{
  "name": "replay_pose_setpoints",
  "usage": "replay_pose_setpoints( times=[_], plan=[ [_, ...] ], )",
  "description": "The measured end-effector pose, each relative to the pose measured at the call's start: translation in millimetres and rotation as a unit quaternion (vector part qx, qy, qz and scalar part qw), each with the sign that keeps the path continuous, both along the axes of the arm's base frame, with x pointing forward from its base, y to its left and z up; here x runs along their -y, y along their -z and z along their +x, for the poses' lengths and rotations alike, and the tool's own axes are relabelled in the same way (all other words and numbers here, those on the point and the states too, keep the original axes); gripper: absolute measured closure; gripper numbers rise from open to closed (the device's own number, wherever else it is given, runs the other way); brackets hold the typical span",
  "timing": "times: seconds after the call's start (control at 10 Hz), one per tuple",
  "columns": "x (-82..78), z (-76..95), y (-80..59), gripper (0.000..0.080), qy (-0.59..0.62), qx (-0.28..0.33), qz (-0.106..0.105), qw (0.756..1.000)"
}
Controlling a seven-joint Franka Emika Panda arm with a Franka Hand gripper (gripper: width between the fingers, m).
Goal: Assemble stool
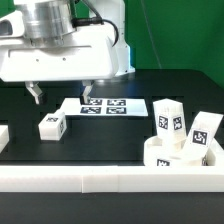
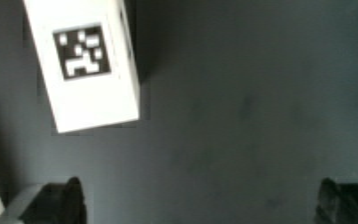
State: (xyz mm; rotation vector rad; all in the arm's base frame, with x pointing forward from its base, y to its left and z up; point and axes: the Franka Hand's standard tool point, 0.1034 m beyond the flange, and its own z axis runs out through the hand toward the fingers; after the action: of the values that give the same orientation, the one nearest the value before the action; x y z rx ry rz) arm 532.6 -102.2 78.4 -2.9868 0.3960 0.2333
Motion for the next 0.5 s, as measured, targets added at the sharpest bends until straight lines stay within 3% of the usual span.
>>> replay_pose_setpoints(
  times=[0.1, 0.2, 0.3, 0.5],
  plan=[
    [8.7, -12.5, 6.1, 0.0151, 0.001, -0.083, 0.007, 0.996],
    [17.1, -9.5, 14.4, 0.0151, -0.009, -0.108, 0.013, 0.994],
    [21.2, -19.6, 19.3, 0.0151, -0.013, -0.159, 0.033, 0.987],
    [25.6, -24.3, 21.3, 0.0151, -0.01, -0.243, 0.063, 0.968]
  ],
)
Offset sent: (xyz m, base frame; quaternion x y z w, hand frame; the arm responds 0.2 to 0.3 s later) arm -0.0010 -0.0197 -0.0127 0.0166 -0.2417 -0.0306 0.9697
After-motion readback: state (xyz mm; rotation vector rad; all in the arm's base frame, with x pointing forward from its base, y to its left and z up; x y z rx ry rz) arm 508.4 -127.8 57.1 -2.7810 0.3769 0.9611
